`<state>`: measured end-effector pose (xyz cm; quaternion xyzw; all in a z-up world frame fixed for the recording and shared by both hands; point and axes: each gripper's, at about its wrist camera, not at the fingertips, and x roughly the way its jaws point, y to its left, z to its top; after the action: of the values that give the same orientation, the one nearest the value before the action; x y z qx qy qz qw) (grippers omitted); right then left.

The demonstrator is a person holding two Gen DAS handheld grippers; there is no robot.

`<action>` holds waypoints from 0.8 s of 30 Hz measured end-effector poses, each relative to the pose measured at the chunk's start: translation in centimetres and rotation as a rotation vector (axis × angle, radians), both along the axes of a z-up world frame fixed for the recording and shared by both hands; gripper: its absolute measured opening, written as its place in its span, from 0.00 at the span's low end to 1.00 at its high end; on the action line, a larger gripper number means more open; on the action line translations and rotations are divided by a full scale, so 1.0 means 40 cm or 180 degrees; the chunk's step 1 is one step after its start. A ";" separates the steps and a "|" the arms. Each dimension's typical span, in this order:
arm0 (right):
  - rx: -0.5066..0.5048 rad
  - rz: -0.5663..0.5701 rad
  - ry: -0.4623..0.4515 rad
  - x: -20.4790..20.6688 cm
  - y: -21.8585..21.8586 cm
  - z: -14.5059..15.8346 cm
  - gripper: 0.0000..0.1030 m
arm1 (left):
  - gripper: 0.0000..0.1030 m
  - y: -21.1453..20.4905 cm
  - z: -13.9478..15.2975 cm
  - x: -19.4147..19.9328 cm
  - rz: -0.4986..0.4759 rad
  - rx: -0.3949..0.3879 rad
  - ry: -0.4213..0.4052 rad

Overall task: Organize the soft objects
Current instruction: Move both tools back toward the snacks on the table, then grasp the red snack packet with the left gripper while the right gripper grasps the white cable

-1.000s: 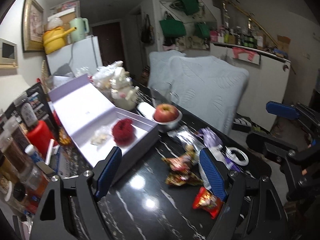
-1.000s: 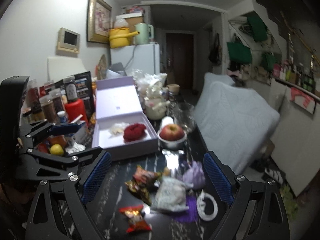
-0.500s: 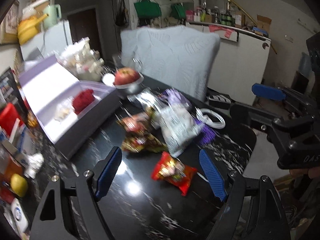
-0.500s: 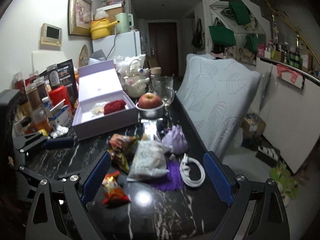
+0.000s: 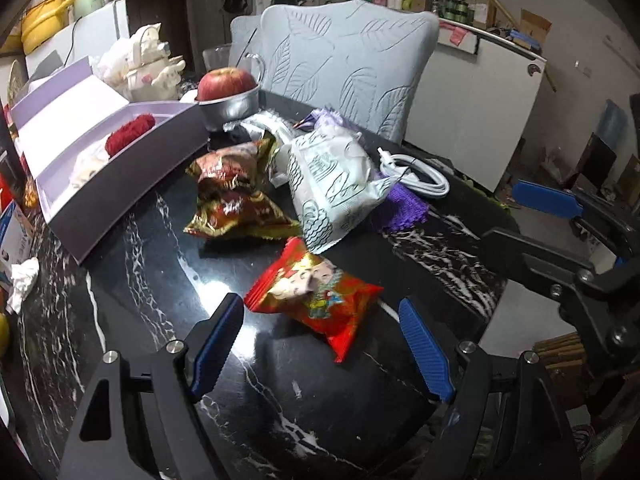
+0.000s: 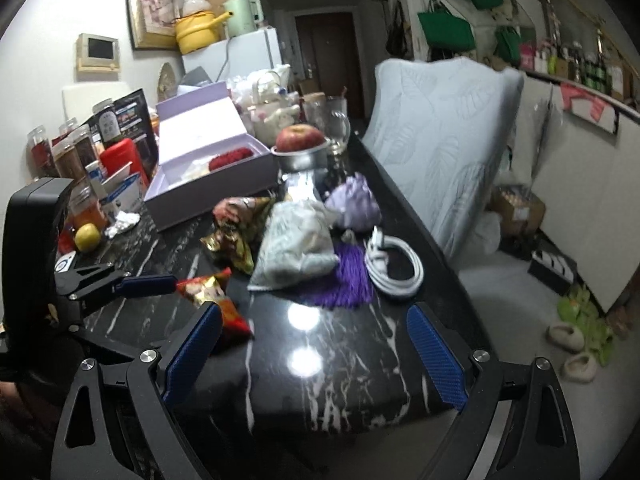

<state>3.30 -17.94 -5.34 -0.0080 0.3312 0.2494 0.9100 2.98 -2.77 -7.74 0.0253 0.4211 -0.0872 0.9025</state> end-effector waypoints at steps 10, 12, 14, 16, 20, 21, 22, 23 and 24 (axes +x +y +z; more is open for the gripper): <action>0.0022 -0.0286 0.0135 0.058 -0.037 -0.044 0.92 | 0.78 0.004 -0.044 0.041 0.0045 -0.0067 0.0084; 0.0019 -0.0332 0.0130 0.073 -0.039 -0.050 0.92 | 0.78 0.005 -0.045 0.047 0.0043 -0.0090 0.0055; -0.0005 -0.0368 0.0114 0.088 -0.037 -0.055 0.92 | 0.73 0.005 -0.047 0.050 0.0063 -0.0043 0.0011; -0.0040 -0.0393 0.0103 0.108 -0.037 -0.061 0.91 | 0.58 0.004 -0.043 0.048 0.0075 0.0045 -0.0036; -0.0134 -0.0519 0.0104 0.156 -0.038 -0.068 0.81 | 0.51 0.008 -0.040 0.050 -0.0007 -0.0005 -0.0026; -0.0128 -0.0521 0.0123 0.166 -0.037 -0.071 0.78 | 0.51 0.010 -0.041 0.050 -0.0022 -0.0016 -0.0029; -0.0111 -0.0516 0.0146 0.179 -0.037 -0.075 0.77 | 0.51 0.013 -0.041 0.050 -0.0031 -0.0033 -0.0031; -0.0117 -0.0524 0.0165 0.190 -0.035 -0.078 0.77 | 0.51 0.018 -0.040 0.051 -0.0038 -0.0065 -0.0032; -0.0159 -0.0542 0.0183 0.202 -0.030 -0.082 0.76 | 0.51 0.023 -0.040 0.052 -0.0041 -0.0100 -0.0029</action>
<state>11.39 -19.14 -8.64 0.0047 0.3628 0.1630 0.9175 5.06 -1.84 -9.34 0.0143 0.4154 -0.0995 0.9041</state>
